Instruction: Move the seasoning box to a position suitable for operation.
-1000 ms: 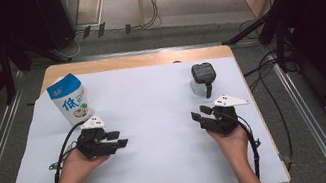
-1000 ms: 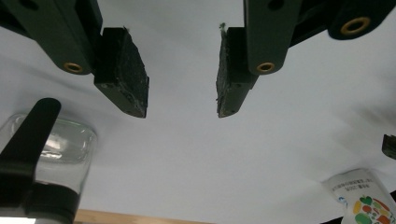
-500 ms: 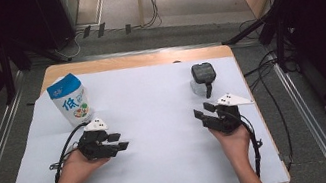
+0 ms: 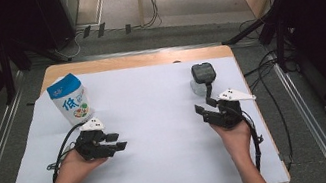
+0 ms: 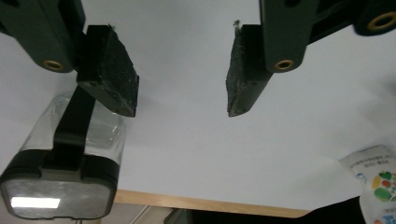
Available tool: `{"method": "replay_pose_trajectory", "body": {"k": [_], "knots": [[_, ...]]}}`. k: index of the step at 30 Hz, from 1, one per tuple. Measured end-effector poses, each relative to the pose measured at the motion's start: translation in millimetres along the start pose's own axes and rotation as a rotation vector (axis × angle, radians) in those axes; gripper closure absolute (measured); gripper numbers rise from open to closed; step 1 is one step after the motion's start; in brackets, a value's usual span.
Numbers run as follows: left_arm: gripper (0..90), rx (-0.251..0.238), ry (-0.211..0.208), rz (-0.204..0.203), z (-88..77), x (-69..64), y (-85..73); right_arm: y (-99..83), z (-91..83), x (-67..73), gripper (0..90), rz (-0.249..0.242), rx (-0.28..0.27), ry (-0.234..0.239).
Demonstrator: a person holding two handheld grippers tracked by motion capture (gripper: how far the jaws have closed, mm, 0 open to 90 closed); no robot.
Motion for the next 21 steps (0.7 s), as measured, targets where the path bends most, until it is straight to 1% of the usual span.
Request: {"method": "replay_pose_trajectory", "body": {"k": [1, 2, 3, 6, 7, 8, 9, 10, 11, 12, 13, 14, 17, 20, 21], "knots": [[50.1, 0.001, -0.001, -0.001, 0.0, -0.1, -0.4, 1.3, 0.7, -1.9, 42.6, 0.006, -0.004, -0.010], [50.0, 0.001, -0.001, -0.001, 0.0, -0.1, -0.4, 1.3, 0.7, -1.9, 42.6, 0.006, -0.004, -0.010], [49.7, -0.002, 0.000, -0.002, -0.3, 0.1, -0.5, 5.1, 2.5, -7.6, 38.4, 0.030, 0.001, -0.027], [49.4, -0.005, 0.006, -0.009, -1.2, 0.3, -1.7, 11.1, 4.2, -14.7, 35.0, 0.053, -0.012, -0.041], [49.2, -0.005, 0.006, -0.009, -1.2, 0.3, -1.7, 11.1, 4.2, -14.7, 35.0, 0.053, -0.012, -0.041], [48.8, 0.002, 0.003, -0.007, -2.3, 0.9, -3.1, 14.6, 5.8, -19.9, 30.4, 0.080, -0.007, -0.049], [48.6, 0.002, 0.003, -0.007, -2.3, 0.9, -3.1, 14.6, 5.8, -19.9, 30.4, 0.080, -0.007, -0.049], [48.6, 0.001, 0.006, -0.008, -2.7, 1.1, -3.5, 15.5, 6.6, -21.1, 28.5, 0.085, -0.004, -0.047], [48.3, 0.000, 0.007, -0.008, -3.1, 1.1, -3.8, 17.6, 8.1, -23.8, 24.6, 0.090, 0.006, -0.064], [48.3, -0.004, 0.011, -0.010, -3.3, 1.0, -3.8, 17.6, 8.1, -23.8, 24.6, 0.090, 0.006, -0.064], [48.0, -0.002, 0.012, -0.008, -3.9, 0.7, -4.1, 21.0, 9.9, -25.8, 20.2, 0.080, 0.007, -0.085], [48.0, -0.002, 0.010, -0.007, -4.1, 0.5, -4.2, 22.0, 11.1, -26.3, 18.9, 0.076, 0.011, -0.087], [47.8, -0.001, 0.012, -0.007, -4.1, 0.6, -4.4, 26.3, 16.5, -29.2, 17.5, 0.080, 0.016, -0.098], [47.7, 0.004, 0.018, -0.008, -3.6, 1.3, -5.0, 31.1, 22.9, -32.9, 16.1, 0.072, 0.021, -0.123], [47.7, 0.009, 0.019, -0.006, -3.6, 1.0, -5.3, 31.1, 22.9, -32.9, 16.1, 0.072, 0.021, -0.123]]}}
Point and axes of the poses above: each handheld gripper's, and its own axes: z roughly forward along the jaws, y roughly out of its top, x roughly to its left, the point moved 9 cm from there along z, roughly forward along the jaws, and after that the axes turned 6 degrees about -y, right-handed, at the moved point
